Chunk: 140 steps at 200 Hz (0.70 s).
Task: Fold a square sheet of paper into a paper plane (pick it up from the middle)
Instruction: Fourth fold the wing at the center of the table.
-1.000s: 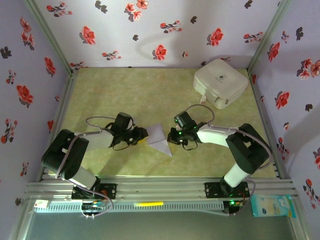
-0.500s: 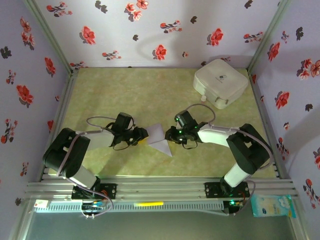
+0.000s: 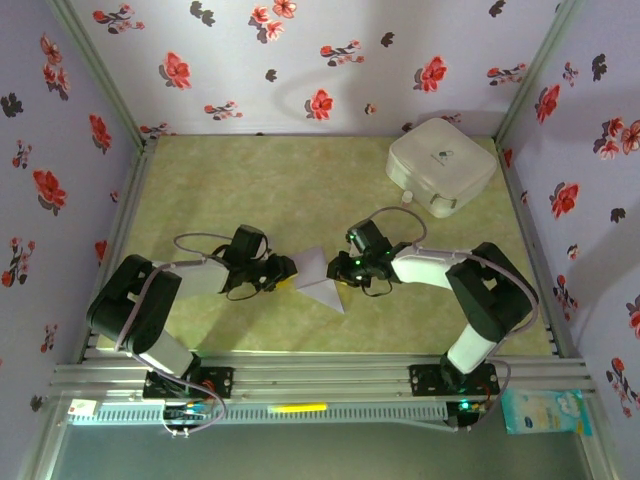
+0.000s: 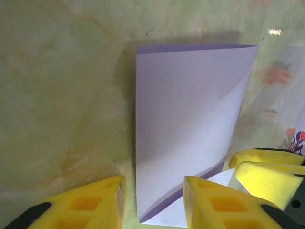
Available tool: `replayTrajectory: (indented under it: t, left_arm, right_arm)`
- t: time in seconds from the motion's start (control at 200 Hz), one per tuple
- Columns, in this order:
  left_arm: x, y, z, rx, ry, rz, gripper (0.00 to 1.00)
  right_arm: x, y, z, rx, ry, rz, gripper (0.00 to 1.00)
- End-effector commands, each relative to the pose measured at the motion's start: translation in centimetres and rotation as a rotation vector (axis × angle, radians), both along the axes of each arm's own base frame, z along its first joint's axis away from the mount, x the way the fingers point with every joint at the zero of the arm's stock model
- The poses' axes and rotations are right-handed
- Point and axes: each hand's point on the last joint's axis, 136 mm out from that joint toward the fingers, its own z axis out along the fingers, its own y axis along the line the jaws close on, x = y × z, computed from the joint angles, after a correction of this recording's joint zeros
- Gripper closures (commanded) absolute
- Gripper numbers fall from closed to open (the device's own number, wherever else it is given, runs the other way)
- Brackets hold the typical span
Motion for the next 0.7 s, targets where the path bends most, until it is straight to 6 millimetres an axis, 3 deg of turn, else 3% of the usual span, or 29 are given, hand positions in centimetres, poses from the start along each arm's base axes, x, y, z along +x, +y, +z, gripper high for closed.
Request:
replayTrajectory:
  t: [0.0, 0.2, 0.695]
  left_arm:
    - [0.1, -0.6, 0.4, -0.012, 0.006, -0.017, 0.64]
    - [0.1, -0.6, 0.6, -0.013, 0.004, -0.017, 0.64]
    - [0.4, -0.6, 1.0, -0.008, -0.005, -0.013, 0.63]
  right_arm:
    - [0.5, 0.4, 0.1, 0.007, -0.007, 0.016, 0.79]
    - [0.4, 0.4, 0.8, 0.017, -0.019, 0.018, 0.92]
    - [0.1, 0.1, 2.4, 0.054, -0.048, 0.002, 0.97]
